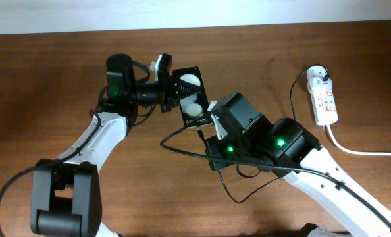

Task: Plug charger to phone and switch on socket
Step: 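Push the USB-C plug into the phone port with the right gripper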

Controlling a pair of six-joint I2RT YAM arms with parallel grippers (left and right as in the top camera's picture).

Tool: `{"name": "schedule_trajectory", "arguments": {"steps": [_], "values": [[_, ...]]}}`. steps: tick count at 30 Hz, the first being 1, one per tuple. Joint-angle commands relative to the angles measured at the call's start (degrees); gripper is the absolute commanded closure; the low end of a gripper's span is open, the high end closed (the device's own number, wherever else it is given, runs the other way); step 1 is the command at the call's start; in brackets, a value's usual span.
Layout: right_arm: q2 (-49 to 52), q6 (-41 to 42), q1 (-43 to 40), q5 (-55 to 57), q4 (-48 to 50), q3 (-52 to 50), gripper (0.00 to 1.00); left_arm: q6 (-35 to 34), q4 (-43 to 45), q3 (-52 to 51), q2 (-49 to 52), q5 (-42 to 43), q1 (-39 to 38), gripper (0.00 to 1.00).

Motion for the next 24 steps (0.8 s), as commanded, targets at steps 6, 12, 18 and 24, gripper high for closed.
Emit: {"name": "schedule_trajectory", "arguments": {"steps": [6,12,18,24], "values": [[-1.09,1.46,0.31,0.48,-0.92,-0.20,0.96,1.62,0.52,0.90,-0.11,0.15,0.04,1.00],[-1.77,2.05,0.31,0.52,-1.27,-0.17,0.96,3.91,0.48,0.90,-0.11,-0.37,0.02,1.00],[-1.75,2.78,0.28,1.31,-0.83,-0.17,0.96,2.14,0.48,0.90,-0.11,1.14,0.02,1.00],[-1.75,2.99,0.31,2.03,-0.33,-0.20,0.96,2.12,0.48,0.90,-0.11,1.81,0.02,1.00]]}}
